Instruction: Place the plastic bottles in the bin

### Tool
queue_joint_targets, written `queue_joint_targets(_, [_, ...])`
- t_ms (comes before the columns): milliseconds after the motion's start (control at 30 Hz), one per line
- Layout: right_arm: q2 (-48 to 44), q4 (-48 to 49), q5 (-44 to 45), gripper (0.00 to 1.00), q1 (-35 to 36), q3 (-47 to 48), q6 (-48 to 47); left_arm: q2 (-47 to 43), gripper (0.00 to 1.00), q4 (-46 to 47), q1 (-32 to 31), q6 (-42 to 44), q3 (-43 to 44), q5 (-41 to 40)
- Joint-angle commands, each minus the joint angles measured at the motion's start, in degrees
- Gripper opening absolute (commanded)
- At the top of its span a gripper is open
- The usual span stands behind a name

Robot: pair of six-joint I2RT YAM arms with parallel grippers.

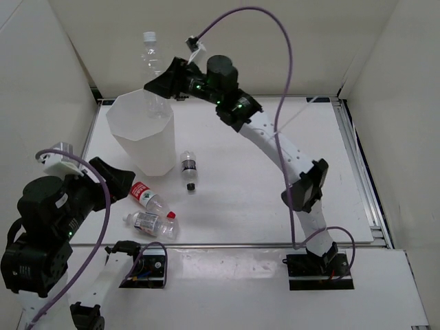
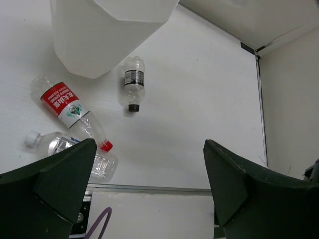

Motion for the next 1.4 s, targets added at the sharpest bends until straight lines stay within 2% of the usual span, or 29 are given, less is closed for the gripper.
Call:
queue_joint_targets(0, [3.9, 13.7, 4.9, 0.25, 1.6, -2.2, -1.2, 2.3, 1.00, -4.1, 0.3, 3.3, 3.0, 2.9])
queue_joint_targets(67, [6.7, 17.6, 6.3, 0.25, 3.3, -0.2, -3.9, 3.5, 1.00, -4.1, 0.3, 3.9, 3.5, 4.8])
queue_joint_targets(133, [11.9, 19.7, 6.3, 0.30, 3.8, 5.3, -5.5, 3.5, 1.00, -4.1, 0.3, 5.4, 3.5, 6.4])
queue_joint_targets(233, [14.2, 24.7, 10.0, 0.31, 4.4, 4.9, -6.8, 3.5, 1.00, -4.1, 0.3, 6.2, 3.5, 9.8])
queue_joint_targets(300, [15.0, 25.3, 12.1, 0.36, 4.4, 4.9, -7.3, 3.0, 1.00, -4.1, 0.3, 6.2, 2.9, 11.6])
queue_joint_targets(367, [15.8, 25.3, 12.7, 0.47, 4.4, 4.9, -6.6, 3.0, 1.00, -4.1, 0.3, 6.2, 2.9, 12.7])
queue_joint_targets(400, [16.4, 25.3, 12.7, 0.57, 4.4, 4.9, -6.5, 3.0, 1.00, -4.1, 0.3, 6.2, 2.3, 13.2])
queue_joint_targets(433, [16.4, 25.3, 12.7, 0.73, 4.4, 4.9, -5.8, 2.5, 1.00, -4.1, 0.3, 6.2, 2.3, 13.2])
queue_joint_targets(467, [15.8, 24.6, 12.7, 1.00, 4.4, 4.9, -5.8, 2.5, 1.00, -4.1, 0.3, 6.2, 2.3, 13.2])
queue_joint_targets(600, [9.1, 14.6, 13.8, 1.00, 4.4, 3.6, -10.9, 3.0, 1.00, -4.1, 0.3, 6.2, 2.8, 8.3])
queue_joint_targets(767, [-4.6, 4.0, 21.0, 1.00, 2.9, -5.3, -17.9, 3.7, 1.00, -4.1, 0.3, 4.5, 4.5, 1.3])
queue_joint_targets(900, [-14.1, -3.0, 25.0, 1.00, 1.6, -13.3, -21.0, 1.2, 1.00, -3.5, 0.3, 2.5, 0.2, -2.3])
queue_joint_targets(1033, [-25.7, -8.0, 30.6, 1.00, 1.6, -26.2, -19.5, -3.9, 1.00, -1.2, 0.3, 0.4, -7.3, -5.1])
queue_joint_targets(1067, [-27.7, -9.3, 33.0, 1.00, 1.6, -30.1, -17.3, -4.5, 1.00, -1.2, 0.3, -0.4, -8.1, -5.1])
queue_joint_targets(1100, [-29.5, -10.5, 34.6, 1.00, 1.6, -34.5, -10.9, -4.5, 1.00, -1.2, 0.3, -0.4, -8.9, -5.8])
queue_joint_targets(1133, [-32.8, -10.5, 31.3, 1.00, -0.3, -44.0, -8.8, -5.0, 1.00, -1.2, 0.3, -1.1, -9.4, -5.8])
queue_joint_targets(1267, [-34.1, -11.1, 18.5, 1.00, -3.9, -58.8, -8.9, -3.7, 1.00, -3.4, 0.3, -2.2, -9.2, -5.8])
queue_joint_targets(1300, [-31.8, -11.9, 10.9, 1.00, -4.7, -59.6, -8.9, -3.2, 1.00, -4.2, 0.3, -3.0, -9.2, -5.8])
queue_joint_targets(1367, [-28.6, -14.9, 4.6, 1.00, -6.0, -59.6, -9.4, -3.2, 1.00, -4.2, 0.3, -4.0, -9.2, -5.0])
